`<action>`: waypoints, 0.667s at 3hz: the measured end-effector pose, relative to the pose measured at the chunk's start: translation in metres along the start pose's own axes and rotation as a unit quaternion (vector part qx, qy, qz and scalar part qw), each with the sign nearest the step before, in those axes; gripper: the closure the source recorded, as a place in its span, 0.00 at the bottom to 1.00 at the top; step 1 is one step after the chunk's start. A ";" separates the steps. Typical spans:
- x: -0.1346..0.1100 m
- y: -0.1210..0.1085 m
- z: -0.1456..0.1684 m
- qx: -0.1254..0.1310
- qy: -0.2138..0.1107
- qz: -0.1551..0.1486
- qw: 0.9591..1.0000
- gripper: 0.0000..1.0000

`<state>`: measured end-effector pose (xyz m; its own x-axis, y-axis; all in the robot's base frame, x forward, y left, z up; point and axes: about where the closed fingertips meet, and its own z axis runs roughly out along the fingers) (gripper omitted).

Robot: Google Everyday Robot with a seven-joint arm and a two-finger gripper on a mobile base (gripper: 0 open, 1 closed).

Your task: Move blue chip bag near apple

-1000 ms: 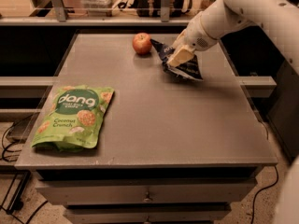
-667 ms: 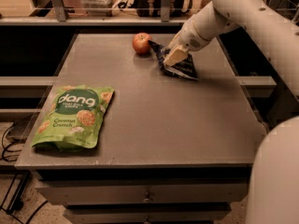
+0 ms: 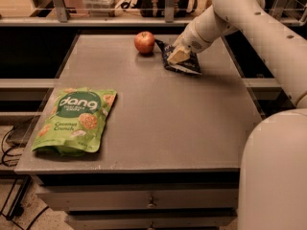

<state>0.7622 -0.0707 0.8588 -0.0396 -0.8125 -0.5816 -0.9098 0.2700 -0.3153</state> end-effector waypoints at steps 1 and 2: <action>0.000 0.001 0.004 -0.003 0.000 0.000 1.000 0.07; 0.000 0.002 0.006 -0.005 0.000 0.000 1.000 0.00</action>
Offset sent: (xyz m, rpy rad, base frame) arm 0.0002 0.0019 -0.0025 -0.0001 0.0038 0.0028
